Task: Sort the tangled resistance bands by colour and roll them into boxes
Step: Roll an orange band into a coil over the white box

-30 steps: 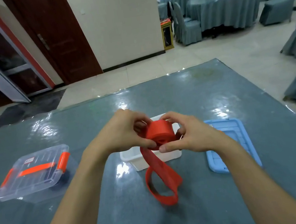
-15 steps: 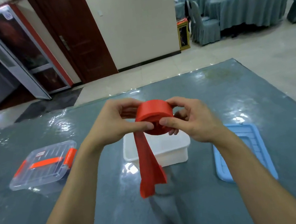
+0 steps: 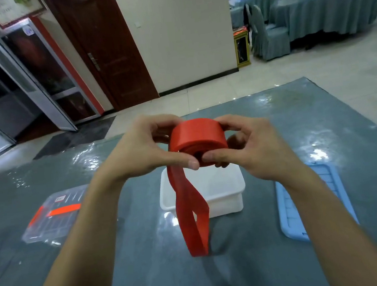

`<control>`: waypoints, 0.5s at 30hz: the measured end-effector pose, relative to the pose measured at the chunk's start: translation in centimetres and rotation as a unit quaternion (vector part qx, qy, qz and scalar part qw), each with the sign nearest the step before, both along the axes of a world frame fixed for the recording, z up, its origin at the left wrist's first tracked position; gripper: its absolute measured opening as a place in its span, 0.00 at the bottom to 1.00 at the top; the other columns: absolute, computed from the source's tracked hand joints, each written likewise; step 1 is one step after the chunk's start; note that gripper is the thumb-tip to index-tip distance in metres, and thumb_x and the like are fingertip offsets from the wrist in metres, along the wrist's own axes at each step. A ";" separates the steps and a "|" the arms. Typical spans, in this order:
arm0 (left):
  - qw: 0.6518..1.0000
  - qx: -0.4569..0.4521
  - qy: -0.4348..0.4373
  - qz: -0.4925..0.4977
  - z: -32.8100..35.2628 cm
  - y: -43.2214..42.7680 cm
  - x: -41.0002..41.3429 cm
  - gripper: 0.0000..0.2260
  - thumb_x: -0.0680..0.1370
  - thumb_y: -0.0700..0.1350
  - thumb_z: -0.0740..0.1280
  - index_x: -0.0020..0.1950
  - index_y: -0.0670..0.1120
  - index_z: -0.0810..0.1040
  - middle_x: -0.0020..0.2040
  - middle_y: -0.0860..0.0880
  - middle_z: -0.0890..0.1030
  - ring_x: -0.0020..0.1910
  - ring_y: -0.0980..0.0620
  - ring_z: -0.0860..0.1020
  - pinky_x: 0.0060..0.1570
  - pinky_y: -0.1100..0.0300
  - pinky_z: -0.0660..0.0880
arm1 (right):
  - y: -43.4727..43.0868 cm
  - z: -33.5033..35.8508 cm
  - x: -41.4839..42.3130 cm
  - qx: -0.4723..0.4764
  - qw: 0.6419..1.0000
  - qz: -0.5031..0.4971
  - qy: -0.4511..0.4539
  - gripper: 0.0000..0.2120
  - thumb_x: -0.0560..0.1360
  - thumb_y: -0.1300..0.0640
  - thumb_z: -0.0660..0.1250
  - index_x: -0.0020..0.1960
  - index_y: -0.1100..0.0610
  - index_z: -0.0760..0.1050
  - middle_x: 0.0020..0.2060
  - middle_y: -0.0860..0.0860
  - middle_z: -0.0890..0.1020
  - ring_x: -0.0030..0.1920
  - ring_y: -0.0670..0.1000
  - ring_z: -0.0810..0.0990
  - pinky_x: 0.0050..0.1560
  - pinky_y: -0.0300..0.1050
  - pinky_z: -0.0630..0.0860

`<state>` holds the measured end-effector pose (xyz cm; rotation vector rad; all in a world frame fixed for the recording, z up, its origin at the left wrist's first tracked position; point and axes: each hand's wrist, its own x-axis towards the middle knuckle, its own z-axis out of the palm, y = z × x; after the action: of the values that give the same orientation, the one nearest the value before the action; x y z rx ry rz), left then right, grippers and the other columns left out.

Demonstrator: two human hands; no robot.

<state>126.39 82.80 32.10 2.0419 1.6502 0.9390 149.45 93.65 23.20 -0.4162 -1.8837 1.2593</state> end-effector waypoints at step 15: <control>0.994 -0.084 0.060 0.032 -5.8 0.9 0.0 0.20 0.63 0.49 0.90 0.51 0.51 0.87 0.43 0.53 0.90 0.44 0.53 0.89 0.52 0.50 0.87 | -0.3 -3.9 -0.9 -0.030 0.980 0.032 -0.196 0.33 0.56 0.35 0.87 0.57 0.42 0.82 0.54 0.43 0.86 0.35 0.51 0.89 0.37 0.57 0.87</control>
<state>126.34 83.68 26.29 1.9765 1.8000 0.6822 148.59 93.31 19.35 -0.6806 -2.2048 1.3525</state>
